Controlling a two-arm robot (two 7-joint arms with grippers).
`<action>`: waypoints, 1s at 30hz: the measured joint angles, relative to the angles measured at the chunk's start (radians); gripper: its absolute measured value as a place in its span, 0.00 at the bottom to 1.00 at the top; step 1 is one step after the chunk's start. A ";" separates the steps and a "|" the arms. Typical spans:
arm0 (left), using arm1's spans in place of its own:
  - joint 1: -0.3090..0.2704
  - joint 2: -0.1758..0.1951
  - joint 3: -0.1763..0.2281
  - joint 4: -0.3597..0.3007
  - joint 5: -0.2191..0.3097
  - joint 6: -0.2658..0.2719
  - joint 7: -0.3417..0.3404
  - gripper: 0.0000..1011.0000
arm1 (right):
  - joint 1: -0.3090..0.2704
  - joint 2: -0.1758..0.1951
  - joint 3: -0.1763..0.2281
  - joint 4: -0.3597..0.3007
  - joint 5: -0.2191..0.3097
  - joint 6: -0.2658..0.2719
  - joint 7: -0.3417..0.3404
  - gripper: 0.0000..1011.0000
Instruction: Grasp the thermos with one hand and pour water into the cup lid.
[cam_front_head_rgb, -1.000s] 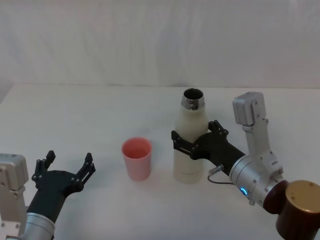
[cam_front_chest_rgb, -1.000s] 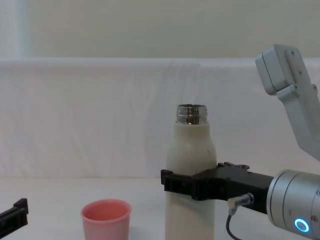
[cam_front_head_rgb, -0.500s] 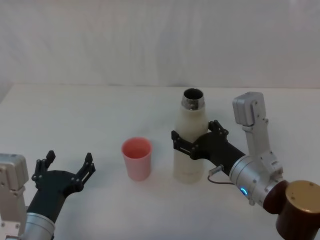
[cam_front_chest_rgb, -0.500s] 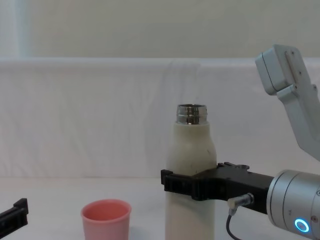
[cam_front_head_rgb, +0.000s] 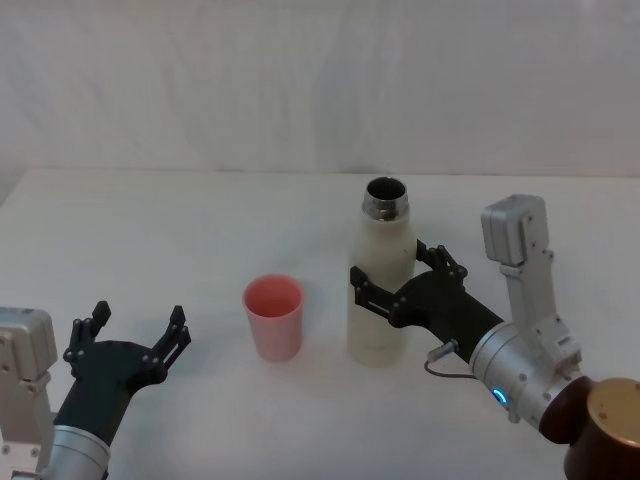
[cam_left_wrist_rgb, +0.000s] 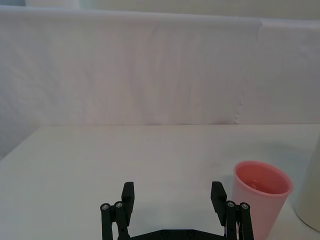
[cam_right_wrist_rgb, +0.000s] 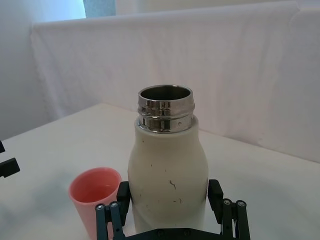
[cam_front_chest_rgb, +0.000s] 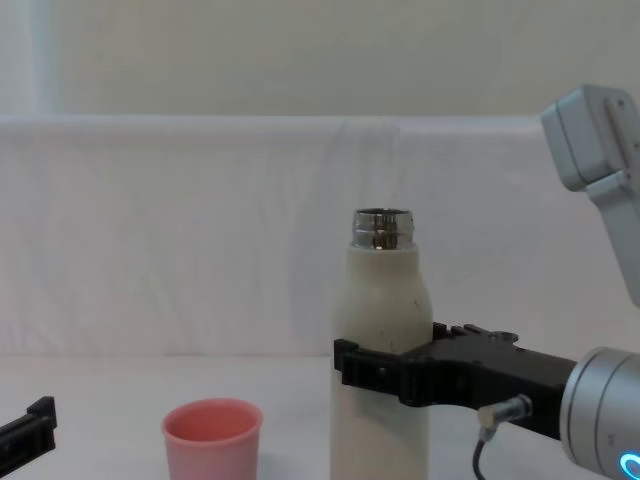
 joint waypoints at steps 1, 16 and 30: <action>0.000 0.000 0.000 0.000 0.000 0.000 0.000 0.99 | -0.003 0.002 0.000 -0.003 0.000 -0.002 0.000 0.99; 0.000 0.000 0.000 0.000 0.000 0.000 0.000 0.99 | -0.063 0.046 0.008 -0.083 -0.023 -0.031 -0.010 0.99; 0.000 0.000 0.000 0.000 0.000 0.000 0.000 0.99 | -0.217 0.095 0.058 -0.193 -0.035 -0.093 -0.027 0.99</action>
